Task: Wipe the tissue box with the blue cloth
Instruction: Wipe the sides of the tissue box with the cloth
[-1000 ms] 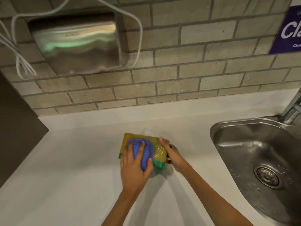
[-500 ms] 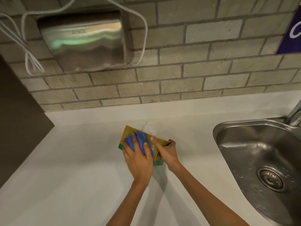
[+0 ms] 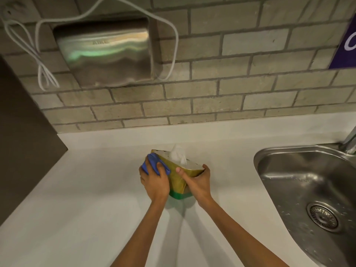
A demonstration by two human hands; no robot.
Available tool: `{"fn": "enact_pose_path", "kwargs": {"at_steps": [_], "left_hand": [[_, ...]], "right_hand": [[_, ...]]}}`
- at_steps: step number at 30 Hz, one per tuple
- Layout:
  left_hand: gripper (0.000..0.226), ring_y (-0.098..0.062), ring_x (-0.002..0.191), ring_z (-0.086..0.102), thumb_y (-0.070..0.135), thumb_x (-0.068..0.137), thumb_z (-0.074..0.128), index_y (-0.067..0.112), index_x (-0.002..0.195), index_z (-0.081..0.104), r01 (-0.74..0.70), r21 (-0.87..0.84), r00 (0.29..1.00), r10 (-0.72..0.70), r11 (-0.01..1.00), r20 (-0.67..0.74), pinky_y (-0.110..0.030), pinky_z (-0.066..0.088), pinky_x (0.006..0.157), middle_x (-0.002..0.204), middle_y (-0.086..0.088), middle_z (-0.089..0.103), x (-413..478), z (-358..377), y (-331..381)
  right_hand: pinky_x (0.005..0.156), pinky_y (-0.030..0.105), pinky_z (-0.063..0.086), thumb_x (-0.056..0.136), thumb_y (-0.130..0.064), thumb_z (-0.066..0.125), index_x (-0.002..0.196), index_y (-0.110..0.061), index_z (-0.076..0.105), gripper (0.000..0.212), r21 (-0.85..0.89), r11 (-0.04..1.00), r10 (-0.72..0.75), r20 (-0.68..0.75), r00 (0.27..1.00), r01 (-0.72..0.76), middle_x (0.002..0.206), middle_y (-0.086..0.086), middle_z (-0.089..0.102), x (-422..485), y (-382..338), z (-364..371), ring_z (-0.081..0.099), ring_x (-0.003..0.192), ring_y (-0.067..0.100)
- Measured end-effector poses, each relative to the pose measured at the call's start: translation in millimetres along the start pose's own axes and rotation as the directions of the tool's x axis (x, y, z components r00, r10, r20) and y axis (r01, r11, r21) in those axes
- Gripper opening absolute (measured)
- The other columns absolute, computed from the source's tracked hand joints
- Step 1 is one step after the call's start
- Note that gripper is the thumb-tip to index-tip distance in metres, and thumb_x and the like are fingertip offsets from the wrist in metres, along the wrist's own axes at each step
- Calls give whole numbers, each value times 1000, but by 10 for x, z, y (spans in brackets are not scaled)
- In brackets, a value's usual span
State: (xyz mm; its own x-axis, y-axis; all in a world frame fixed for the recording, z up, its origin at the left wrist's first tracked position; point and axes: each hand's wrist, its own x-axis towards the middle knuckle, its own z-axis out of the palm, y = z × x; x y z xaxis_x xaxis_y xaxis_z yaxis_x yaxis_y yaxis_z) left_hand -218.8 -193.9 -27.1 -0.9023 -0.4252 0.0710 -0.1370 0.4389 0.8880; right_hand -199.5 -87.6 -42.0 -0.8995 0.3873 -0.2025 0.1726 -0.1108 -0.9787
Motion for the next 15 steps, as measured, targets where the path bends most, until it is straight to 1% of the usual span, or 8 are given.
{"fn": "enact_pose_path", "kwargs": {"at_steps": [3, 6, 7, 8, 10, 12, 14, 15], "left_hand": [[53, -38, 134, 32, 33, 98, 34, 17, 148, 24, 31, -35, 998, -30, 999, 46, -45, 29, 112, 152, -18, 24, -91, -4, -51], [55, -28, 132, 38, 30, 98, 39, 18, 148, 23, -102, -138, 983, 121, 985, 138, -39, 37, 109, 150, -8, 26, -463, 15, -175], [55, -24, 130, 40, 29, 97, 40, 19, 148, 22, -115, -194, 977, 147, 974, 156, -35, 40, 106, 147, -2, 28, -572, 11, -212], [55, -22, 130, 40, 28, 97, 40, 19, 148, 22, -104, -227, 976, 143, 968, 164, -30, 39, 103, 145, 1, 28, -631, 6, -242], [53, -23, 132, 37, 28, 99, 36, 17, 148, 22, -34, -230, 984, 74, 973, 165, -27, 34, 102, 150, -4, 25, -601, -16, -261], [50, -28, 135, 35, 27, 100, 31, 15, 148, 25, 70, -251, 984, -26, 966, 174, -31, 31, 108, 152, -11, 24, -459, -58, -234], [48, -29, 134, 36, 31, 100, 29, 16, 146, 29, 153, -290, 974, -95, 945, 205, -39, 29, 114, 150, -14, 30, -315, -119, -197], [50, -29, 133, 38, 36, 99, 32, 18, 145, 32, 174, -306, 969, -107, 936, 223, -43, 31, 114, 147, -14, 33, -268, -143, -188]], "right_hand": [[91, 19, 45, 38, -54, 87, 143, -15, 19, 132, 6, 998, -54, -17, 998, 55, 134, 3, 48, -20, 11, 69, 51, 112, 12], [104, 36, 46, 28, -65, 83, 145, -14, 15, 145, 45, 997, -69, 1, 998, 69, 138, 11, 46, -46, 2, 68, 52, 123, 22], [106, 39, 44, 28, -68, 80, 146, -15, 12, 146, 39, 997, -68, 20, 997, 68, 140, 12, 44, -59, -4, 60, 50, 125, 24], [108, 38, 41, 33, -71, 75, 147, -17, 9, 142, 29, 998, -59, 40, 997, 58, 143, 11, 40, -78, -8, 46, 46, 129, 24], [108, 29, 35, 57, -70, 64, 148, -19, 8, 119, 29, 999, -19, 69, 997, 17, 149, 5, 30, -96, 13, 26, 37, 134, 20], [101, 24, 34, 77, -59, 56, 148, -21, 13, 90, 23, 1000, -21, 85, 996, 20, 149, 3, 27, -89, 42, 23, 37, 131, 17], [101, 26, 38, 85, -49, 54, 144, -22, 21, 73, 14, 998, -57, 88, 994, 56, 145, 3, 30, -104, 62, 44, 40, 124, 15], [98, 25, 40, 87, -44, 54, 142, -21, 25, 66, 9, 997, -80, 85, 993, 80, 143, 3, 31, -123, 69, 56, 41, 120, 14]]}}
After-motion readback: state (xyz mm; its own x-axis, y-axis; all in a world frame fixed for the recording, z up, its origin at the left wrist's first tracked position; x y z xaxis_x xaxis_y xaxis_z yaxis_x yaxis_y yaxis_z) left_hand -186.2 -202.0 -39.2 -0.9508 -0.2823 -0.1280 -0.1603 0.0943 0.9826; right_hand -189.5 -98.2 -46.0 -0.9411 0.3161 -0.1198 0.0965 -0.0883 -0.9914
